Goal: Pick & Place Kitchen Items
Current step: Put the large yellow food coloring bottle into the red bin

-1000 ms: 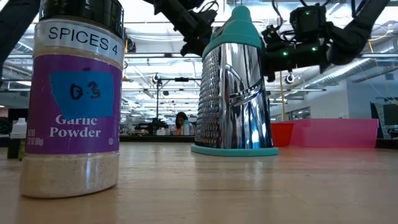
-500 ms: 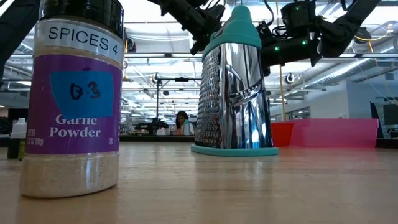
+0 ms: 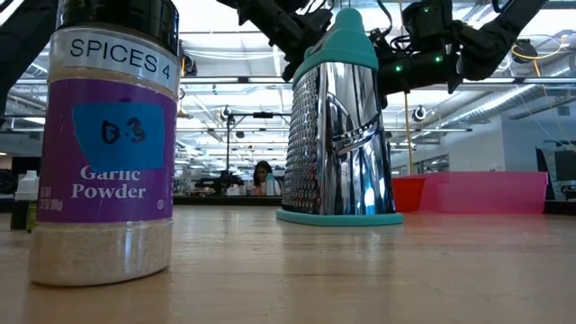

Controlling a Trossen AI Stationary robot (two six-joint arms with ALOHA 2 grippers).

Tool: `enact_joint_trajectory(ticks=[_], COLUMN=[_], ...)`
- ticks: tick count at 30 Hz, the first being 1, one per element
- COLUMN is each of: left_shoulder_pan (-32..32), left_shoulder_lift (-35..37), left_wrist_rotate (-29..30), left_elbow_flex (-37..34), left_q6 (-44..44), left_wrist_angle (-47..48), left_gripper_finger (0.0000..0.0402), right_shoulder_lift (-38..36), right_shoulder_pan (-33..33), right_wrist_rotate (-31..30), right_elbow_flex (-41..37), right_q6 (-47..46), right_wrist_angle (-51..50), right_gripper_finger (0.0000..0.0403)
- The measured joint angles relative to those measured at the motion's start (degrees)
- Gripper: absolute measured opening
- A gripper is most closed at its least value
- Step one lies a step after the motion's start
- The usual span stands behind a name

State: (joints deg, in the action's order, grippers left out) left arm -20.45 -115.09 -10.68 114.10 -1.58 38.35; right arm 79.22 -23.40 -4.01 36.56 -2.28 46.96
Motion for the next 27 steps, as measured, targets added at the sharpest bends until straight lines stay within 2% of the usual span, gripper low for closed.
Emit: enact_joint_trajectory(ticks=[3,7,10,19,27], left_shoulder_pan=[0.0,0.0,0.1,-0.2,-2.3], left_shoulder_lift=[-0.1,-0.1,-0.1,-0.1,-0.1], left_wrist_rotate=[0.2,1.2,1.2,1.7,3.5], left_elbow_flex=[0.0,0.0,0.0,0.0,-0.1], left_q6=[0.1,0.1,0.2,-1.8,-2.6], left_wrist_angle=[0.0,-0.7,-0.6,0.5,6.6], left_gripper_finger=[0.0142,0.02,0.0225,0.0235,0.0236], right_shoulder_lift=[0.0,0.0,0.0,-0.1,-1.6], right_shoulder_pan=[0.0,-0.2,-0.3,-0.6,-2.7], right_wrist_rotate=[0.0,-0.5,-0.6,-0.6,-0.7], right_elbow_flex=[0.0,0.0,0.0,0.0,-2.0], right_q6=[-0.2,-1.6,-1.6,-1.7,-3.0], right_wrist_angle=[-0.4,-0.2,-0.3,-0.3,-0.5], right_gripper_finger=[0.0086,0.0085,0.0084,0.0083,0.0081])
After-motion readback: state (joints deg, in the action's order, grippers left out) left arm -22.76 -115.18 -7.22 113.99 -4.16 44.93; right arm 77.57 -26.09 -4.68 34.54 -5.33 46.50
